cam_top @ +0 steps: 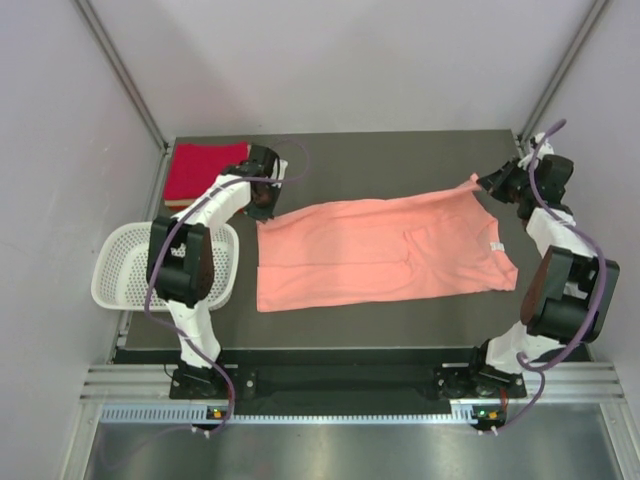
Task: Fold and stack the t-shirts
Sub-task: Fold the tshirt
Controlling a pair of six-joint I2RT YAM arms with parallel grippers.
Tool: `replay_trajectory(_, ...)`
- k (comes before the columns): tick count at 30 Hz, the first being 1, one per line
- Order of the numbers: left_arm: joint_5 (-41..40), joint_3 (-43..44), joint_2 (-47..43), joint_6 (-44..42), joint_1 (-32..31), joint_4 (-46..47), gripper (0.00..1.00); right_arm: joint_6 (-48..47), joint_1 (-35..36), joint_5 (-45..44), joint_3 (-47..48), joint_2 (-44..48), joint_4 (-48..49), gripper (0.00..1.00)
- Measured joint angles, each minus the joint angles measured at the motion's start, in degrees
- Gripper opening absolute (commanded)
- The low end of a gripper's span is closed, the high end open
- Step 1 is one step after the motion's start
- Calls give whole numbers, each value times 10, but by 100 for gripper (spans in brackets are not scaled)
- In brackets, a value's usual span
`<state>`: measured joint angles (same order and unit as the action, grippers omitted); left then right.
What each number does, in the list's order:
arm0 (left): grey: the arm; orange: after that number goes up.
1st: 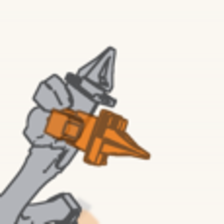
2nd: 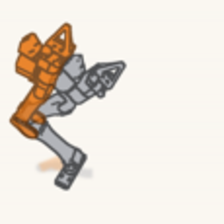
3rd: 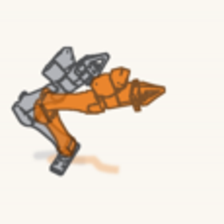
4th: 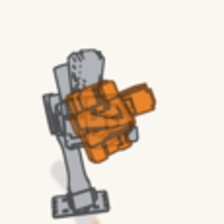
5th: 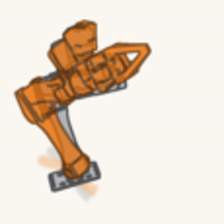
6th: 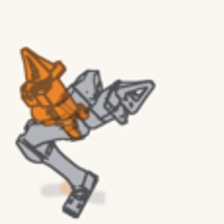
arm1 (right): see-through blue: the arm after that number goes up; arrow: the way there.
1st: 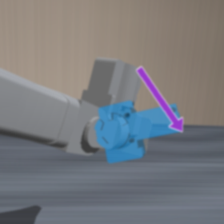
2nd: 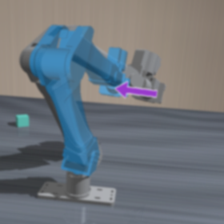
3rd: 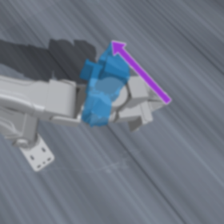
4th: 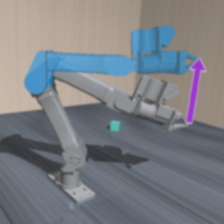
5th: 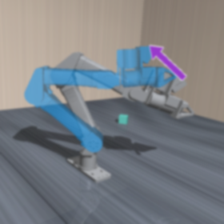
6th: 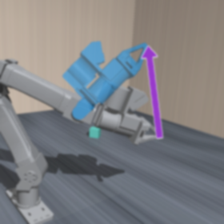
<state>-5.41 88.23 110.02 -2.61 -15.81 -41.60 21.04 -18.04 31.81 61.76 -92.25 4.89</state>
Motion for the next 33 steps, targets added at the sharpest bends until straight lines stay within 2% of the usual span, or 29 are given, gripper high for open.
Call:
replay_trajectory(6,-22,-63,-50,12,-2,5,0,-5,-25,-7,-70,47,-40,0)
replay_trajectory(18,-31,-124,-89,54,-9,8,0,-16,-47,-48,-113,93,-103,0)
replay_trajectory(33,-50,-135,-96,86,-24,0,0,-20,-62,-94,-153,172,-136,0)
